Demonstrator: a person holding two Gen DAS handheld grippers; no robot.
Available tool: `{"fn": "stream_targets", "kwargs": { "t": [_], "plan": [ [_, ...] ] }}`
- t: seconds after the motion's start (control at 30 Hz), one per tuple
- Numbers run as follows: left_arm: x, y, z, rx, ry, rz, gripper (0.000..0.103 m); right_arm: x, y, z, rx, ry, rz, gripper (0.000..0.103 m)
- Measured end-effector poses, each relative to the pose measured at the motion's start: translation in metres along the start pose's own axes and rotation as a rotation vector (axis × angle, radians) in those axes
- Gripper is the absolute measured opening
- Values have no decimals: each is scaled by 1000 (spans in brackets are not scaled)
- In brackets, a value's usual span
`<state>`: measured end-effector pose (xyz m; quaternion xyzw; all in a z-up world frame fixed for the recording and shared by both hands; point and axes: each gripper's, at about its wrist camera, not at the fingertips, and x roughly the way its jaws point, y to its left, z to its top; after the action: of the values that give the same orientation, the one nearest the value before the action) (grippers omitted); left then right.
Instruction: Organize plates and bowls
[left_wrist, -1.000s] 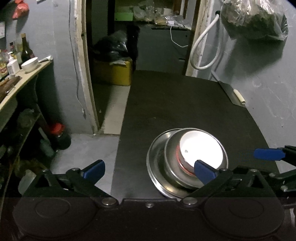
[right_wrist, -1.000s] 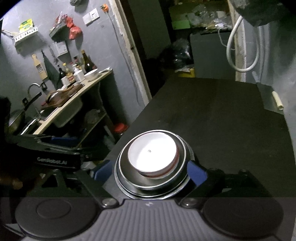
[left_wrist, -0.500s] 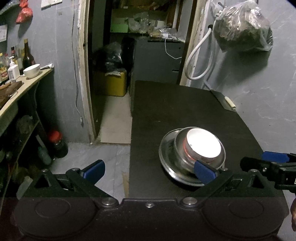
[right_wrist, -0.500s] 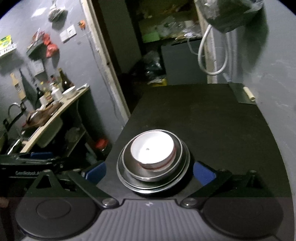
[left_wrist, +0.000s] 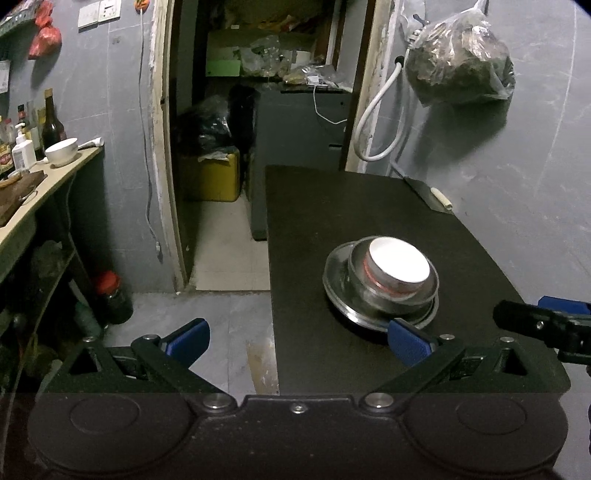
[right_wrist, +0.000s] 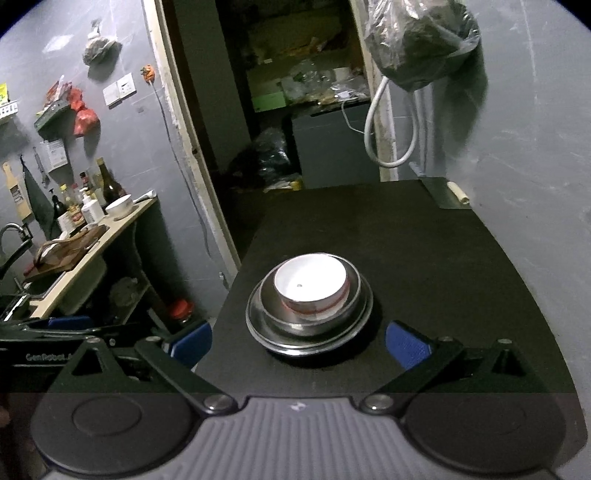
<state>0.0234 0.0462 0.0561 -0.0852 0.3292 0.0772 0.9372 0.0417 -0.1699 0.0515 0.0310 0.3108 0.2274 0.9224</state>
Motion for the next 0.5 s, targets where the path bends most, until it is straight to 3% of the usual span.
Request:
{"fn": "stream_targets", "kwargs": {
  "t": [0.37, 0.5],
  "plan": [
    [-16, 20, -21, -28, 3, 5, 102, -15, 19, -20, -19, -5, -31, 103],
    [-15, 26, -31, -52, 5, -3, 102, -23, 26, -28, -95, -48, -72, 103]
  ]
}}
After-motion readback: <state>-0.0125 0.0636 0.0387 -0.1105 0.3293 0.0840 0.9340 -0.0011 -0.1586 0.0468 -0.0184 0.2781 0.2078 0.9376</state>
